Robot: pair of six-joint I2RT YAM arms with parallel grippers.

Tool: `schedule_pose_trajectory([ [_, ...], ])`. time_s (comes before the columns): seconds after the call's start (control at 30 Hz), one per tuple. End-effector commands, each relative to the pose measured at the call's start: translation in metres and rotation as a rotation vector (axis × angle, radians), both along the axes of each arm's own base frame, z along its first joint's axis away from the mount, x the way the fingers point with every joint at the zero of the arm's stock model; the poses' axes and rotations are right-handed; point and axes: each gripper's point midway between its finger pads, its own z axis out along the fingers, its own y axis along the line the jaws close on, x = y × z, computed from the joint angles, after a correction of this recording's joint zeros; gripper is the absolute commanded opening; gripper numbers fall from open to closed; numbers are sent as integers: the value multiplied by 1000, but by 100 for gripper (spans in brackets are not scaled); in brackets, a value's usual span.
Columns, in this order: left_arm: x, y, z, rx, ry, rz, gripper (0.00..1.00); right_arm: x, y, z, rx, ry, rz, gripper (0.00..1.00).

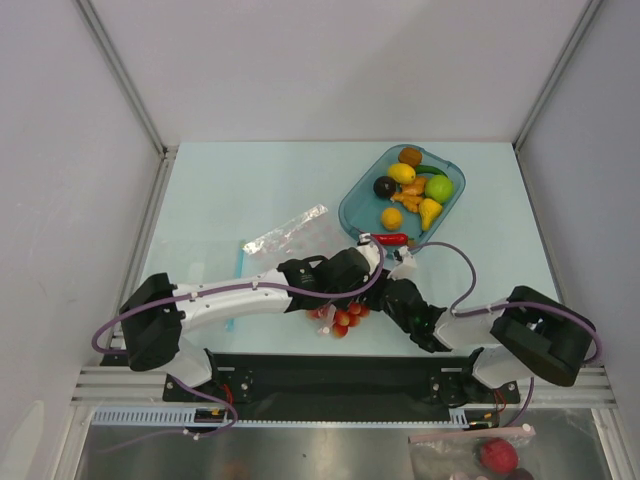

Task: Place the food in the zip-top bag and seal the zipper
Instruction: Place the fake fruit in the zipper food storage bag.

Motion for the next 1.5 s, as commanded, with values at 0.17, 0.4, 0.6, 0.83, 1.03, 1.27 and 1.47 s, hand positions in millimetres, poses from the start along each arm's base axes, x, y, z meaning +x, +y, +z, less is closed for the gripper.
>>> schedule_pose_trajectory([
  [0.17,-2,-11,17,-67,-25,-54,0,27,25,14,95,-21,-24,50],
  [0.4,-4,-13,18,-78,-22,-63,0,35,40,16,141,-52,3,22],
  [0.6,-6,-9,30,-130,-22,-48,0,26,36,29,112,-132,37,0],
  [0.83,-5,-9,58,-220,-4,-21,0,11,18,60,60,-200,32,0],
  [1.03,-10,-15,84,-275,12,-34,1,-7,15,104,53,-226,49,0],
  [1.27,-39,-42,127,-438,98,-178,1,-15,7,138,-43,-195,34,0],
  [1.47,-72,-56,185,-631,107,-324,0,-16,11,133,-63,-152,45,0],
])
